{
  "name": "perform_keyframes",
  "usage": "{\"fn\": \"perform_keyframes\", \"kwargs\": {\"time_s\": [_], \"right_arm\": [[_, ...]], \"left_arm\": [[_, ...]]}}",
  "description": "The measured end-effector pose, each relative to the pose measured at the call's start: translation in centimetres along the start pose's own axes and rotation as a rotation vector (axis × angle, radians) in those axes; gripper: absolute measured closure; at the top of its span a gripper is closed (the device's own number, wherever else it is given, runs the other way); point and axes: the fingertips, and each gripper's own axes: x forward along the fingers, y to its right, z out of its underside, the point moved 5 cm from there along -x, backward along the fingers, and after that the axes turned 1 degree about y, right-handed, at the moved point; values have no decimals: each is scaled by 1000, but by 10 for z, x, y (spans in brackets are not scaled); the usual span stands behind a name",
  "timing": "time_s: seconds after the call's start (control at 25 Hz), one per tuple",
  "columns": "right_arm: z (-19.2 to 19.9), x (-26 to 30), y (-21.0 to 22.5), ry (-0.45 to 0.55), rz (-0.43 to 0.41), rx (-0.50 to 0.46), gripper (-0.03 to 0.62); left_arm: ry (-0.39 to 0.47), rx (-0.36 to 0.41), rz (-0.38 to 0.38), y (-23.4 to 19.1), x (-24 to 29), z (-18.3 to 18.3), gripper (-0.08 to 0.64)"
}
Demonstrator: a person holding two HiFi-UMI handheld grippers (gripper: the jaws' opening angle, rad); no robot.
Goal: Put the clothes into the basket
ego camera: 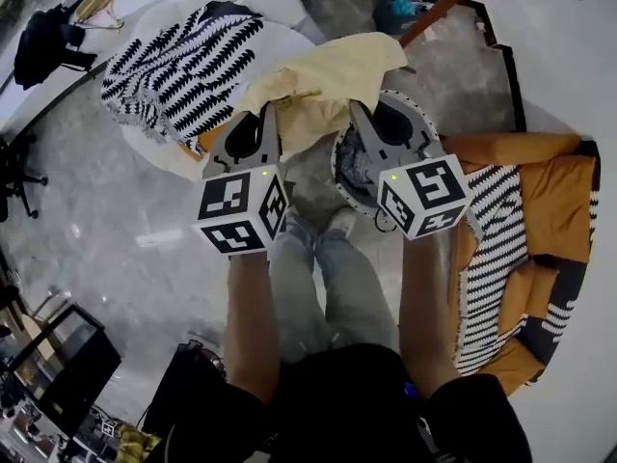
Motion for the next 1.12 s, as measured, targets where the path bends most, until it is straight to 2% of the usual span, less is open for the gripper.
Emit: {"fn": "perform_keyframes", "kwargs": {"time_s": [0.2, 0.36, 0.52, 0.64, 0.76, 0.84, 0.96, 1.12], "right_arm": [[-66, -78, 14, 109, 31, -73, 561], [-111, -142, 22, 217, 75, -113, 560], [-139, -207, 33, 289, 146, -144, 560], [-145, -254, 44, 326, 217, -147, 560], [-144, -292, 55, 352, 286, -130, 560], [-133, -307, 66, 340, 320, -111, 560], [-97, -310, 85, 270, 344, -67, 560], [-20, -299, 106, 145, 367, 52, 560]], "left_arm": [[95, 78, 66, 69, -36, -58, 531], [179, 139, 158, 126, -59, -101, 531], [233, 174, 278, 188, -79, -123, 531], [243, 182, 372, 230, -87, -126, 531], [236, 192, 460, 265, -89, -123, 531], [203, 210, 501, 283, -83, -112, 531], [105, 229, 504, 296, -61, -76, 531], [-64, 237, 471, 291, -23, -9, 531]]}}
